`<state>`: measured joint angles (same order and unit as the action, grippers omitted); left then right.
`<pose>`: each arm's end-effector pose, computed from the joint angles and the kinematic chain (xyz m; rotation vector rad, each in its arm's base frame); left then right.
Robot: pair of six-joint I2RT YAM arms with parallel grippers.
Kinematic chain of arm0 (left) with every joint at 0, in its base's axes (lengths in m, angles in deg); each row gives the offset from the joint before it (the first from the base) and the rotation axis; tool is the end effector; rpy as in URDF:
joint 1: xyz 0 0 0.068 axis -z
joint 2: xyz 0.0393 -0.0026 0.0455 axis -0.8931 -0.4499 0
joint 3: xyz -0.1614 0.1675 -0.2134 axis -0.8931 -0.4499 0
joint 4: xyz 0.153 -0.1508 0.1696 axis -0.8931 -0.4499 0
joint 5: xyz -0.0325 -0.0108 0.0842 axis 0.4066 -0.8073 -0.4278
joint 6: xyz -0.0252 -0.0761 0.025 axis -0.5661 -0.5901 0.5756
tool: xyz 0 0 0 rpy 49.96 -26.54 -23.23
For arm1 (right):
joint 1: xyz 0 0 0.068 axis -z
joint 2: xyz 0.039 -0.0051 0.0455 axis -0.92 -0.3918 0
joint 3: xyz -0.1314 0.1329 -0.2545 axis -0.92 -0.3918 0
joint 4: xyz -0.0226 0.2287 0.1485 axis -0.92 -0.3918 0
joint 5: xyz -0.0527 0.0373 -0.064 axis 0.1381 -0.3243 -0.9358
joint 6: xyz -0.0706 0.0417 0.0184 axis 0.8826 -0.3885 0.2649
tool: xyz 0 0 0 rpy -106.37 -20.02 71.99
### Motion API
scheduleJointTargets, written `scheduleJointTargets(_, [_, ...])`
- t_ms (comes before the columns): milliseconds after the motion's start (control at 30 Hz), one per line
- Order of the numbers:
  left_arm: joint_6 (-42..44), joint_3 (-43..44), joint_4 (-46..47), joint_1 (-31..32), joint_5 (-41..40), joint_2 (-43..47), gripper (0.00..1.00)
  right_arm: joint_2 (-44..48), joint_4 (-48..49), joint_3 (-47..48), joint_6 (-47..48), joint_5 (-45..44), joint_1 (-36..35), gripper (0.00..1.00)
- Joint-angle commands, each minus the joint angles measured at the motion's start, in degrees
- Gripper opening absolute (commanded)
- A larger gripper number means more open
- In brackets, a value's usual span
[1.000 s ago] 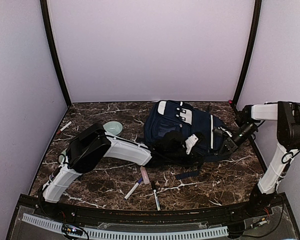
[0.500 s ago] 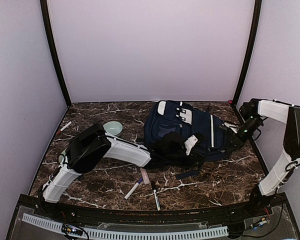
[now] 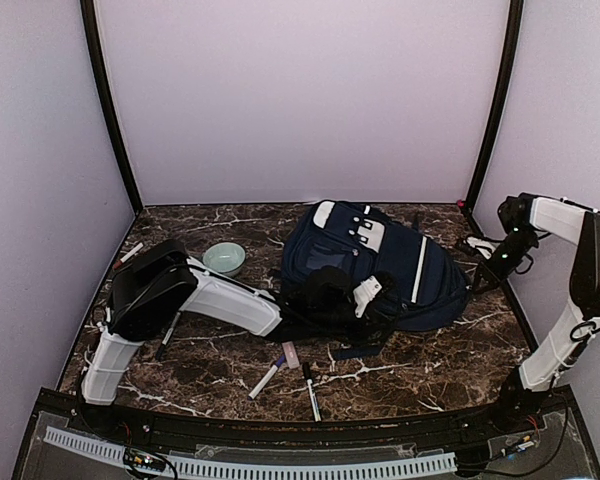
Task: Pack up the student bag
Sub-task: Zip the student bag into the largest pocket of the bag.
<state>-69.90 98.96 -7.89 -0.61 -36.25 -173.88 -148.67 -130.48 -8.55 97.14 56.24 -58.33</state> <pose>0.2472 -0.5172 0.1518 1.1231 1.6736 -1.0199 0.3026 -0.0266 0.2243 -0.8595 2.8400 0.3197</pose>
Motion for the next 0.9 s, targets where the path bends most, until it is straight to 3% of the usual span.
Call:
scheduleJointTargets(0, [1.59,-4.22,-2.57,-0.03,0.18,6.06,0.0,0.6,8.48,1.61,-2.11,-5.08,1.18,0.0])
scheduleJointTargets(233, [3.93,-13.65,-3.75,-0.04,-4.26,13.94,0.0,1.3,14.29,-1.3,0.03,-0.77,0.65,0.0])
scheduleJointTargets(333, [4.67,-20.02,-3.34,-0.07,-7.8,19.47,0.0,1.28,10.85,-2.07,3.98,4.21,-0.84,0.0])
scheduleJointTargets(500, [5.86,-22.55,-7.92,0.13,-9.8,24.07,0.26,9.4,4.38,-8.62,10.2,12.01,-9.45,0.0])
scheduleJointTargets(633, [4.98,-21.48,-5.8,1.15,-6.86,24.66,0.36,15.81,7.61,-12.49,6.81,13.36,-19.39,0.0])
scheduleJointTargets(867, [1.31,-12.91,-0.87,4.36,-4.23,17.43,0.47,15.41,6.34,-8.25,1.94,19.02,-26.88,0.0])
